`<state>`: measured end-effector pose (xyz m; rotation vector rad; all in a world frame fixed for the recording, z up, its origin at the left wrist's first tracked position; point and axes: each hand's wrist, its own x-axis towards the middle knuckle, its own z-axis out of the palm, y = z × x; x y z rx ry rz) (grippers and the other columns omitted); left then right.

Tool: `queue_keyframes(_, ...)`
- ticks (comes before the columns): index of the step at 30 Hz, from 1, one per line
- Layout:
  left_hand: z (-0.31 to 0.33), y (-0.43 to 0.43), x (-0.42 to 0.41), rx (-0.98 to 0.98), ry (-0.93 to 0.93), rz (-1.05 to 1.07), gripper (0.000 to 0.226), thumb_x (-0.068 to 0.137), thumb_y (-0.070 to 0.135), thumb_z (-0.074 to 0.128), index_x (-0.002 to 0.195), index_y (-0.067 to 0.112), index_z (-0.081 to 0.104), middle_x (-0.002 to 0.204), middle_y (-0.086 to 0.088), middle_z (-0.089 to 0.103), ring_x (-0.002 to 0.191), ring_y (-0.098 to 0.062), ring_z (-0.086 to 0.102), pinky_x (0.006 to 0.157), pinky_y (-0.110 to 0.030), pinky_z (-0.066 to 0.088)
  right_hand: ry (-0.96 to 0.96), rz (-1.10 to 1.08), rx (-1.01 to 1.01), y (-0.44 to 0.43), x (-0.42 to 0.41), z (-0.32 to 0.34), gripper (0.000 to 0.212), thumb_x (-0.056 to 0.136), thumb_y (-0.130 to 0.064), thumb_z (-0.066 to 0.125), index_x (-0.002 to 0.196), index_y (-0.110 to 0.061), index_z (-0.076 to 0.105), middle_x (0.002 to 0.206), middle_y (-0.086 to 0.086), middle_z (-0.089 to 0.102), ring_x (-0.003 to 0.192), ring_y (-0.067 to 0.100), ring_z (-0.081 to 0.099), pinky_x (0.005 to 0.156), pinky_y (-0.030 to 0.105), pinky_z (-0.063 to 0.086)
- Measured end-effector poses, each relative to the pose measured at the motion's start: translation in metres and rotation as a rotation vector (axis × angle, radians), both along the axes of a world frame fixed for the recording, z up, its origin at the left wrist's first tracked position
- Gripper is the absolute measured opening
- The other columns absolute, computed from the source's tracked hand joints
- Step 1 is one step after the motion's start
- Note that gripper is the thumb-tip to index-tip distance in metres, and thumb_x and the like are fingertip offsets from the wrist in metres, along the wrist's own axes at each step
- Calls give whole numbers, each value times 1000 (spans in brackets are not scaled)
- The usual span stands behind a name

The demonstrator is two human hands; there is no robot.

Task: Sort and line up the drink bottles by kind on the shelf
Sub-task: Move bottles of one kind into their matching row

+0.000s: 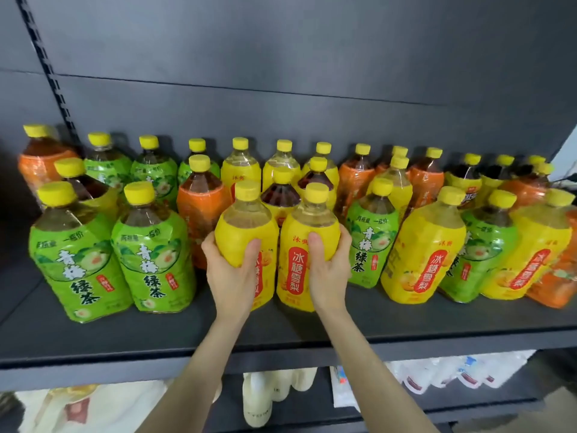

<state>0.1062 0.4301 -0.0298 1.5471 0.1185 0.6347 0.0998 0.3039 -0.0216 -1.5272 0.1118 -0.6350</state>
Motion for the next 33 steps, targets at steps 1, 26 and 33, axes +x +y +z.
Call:
queue_keyframes(1, -1, -1, 2, 16, -3, 15, 70, 78, 46, 69, 133, 16, 37, 121, 0, 52, 108, -18, 53, 94, -41, 47, 1, 14, -4, 0, 2, 0, 76, 79, -65, 60, 138, -25, 35, 119, -2, 59, 101, 3, 60, 78, 16, 53)
queue_keyframes(26, 39, 19, -30, 561, -90, 329, 44, 85, 49, 59, 97, 7, 68, 97, -10, 67, 78, -23, 66, 68, -37, 52, -71, -101, -538, -47, -23, 33, 33, 91, -32, 63, 111, -6, 66, 108, 7, 67, 98, 18, 62, 84, 40, 54)
queue_keyframes(33, 119, 11, -7, 572, -262, 230, 18, 88, 31, 64, 87, 13, 66, 84, -2, 67, 77, -18, 62, 73, -34, 51, -183, -67, -565, -64, -1, 91, 17, 92, -25, 62, 98, -11, 70, 92, 2, 70, 84, 11, 64, 73, 22, 51)
